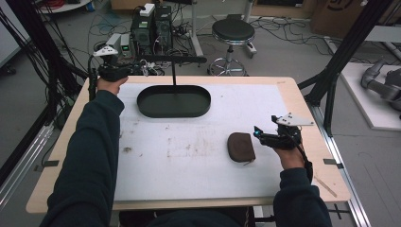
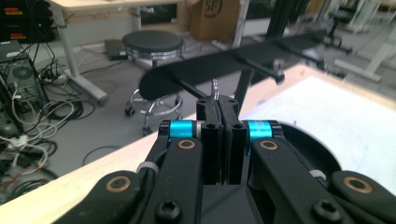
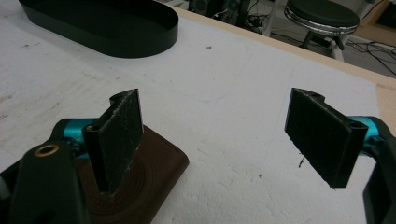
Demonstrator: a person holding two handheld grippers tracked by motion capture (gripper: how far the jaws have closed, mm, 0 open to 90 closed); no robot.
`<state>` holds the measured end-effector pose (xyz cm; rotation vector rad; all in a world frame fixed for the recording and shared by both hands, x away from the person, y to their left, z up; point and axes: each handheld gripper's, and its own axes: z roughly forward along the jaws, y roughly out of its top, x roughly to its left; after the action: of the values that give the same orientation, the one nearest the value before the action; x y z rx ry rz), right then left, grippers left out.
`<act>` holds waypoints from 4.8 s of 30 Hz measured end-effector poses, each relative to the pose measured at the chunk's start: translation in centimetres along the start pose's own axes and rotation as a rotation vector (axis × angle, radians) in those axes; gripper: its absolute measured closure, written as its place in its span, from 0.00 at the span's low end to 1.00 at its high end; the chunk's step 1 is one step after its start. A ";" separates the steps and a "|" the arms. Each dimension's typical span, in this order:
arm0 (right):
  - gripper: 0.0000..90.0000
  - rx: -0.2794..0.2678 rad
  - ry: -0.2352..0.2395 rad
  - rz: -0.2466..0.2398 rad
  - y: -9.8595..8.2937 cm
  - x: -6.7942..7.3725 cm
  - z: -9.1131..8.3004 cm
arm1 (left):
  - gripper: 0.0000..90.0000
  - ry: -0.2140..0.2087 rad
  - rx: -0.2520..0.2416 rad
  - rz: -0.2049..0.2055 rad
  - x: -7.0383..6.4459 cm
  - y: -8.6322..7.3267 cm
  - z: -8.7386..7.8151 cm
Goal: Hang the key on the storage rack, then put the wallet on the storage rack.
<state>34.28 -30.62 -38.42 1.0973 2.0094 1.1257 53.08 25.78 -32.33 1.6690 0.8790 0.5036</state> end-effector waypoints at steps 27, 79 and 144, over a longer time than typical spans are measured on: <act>0.22 0.037 0.037 -0.023 0.2 0.8 1.0 | 0.26 0.099 -0.022 -0.086 -4.7 -6.0 -4.9; 0.21 0.269 0.129 0.108 -3.0 3.5 3.8 | 0.21 0.101 -0.014 -0.002 -11.4 -13.8 -10.1; 0.87 0.213 0.243 -0.049 0.9 5.8 3.2 | 0.23 0.101 0.048 -0.011 -11.4 -14.1 -9.8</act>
<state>34.27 -24.11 -39.67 1.0477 2.3777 1.0821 34.78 24.57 -41.73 1.6928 0.9801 0.5675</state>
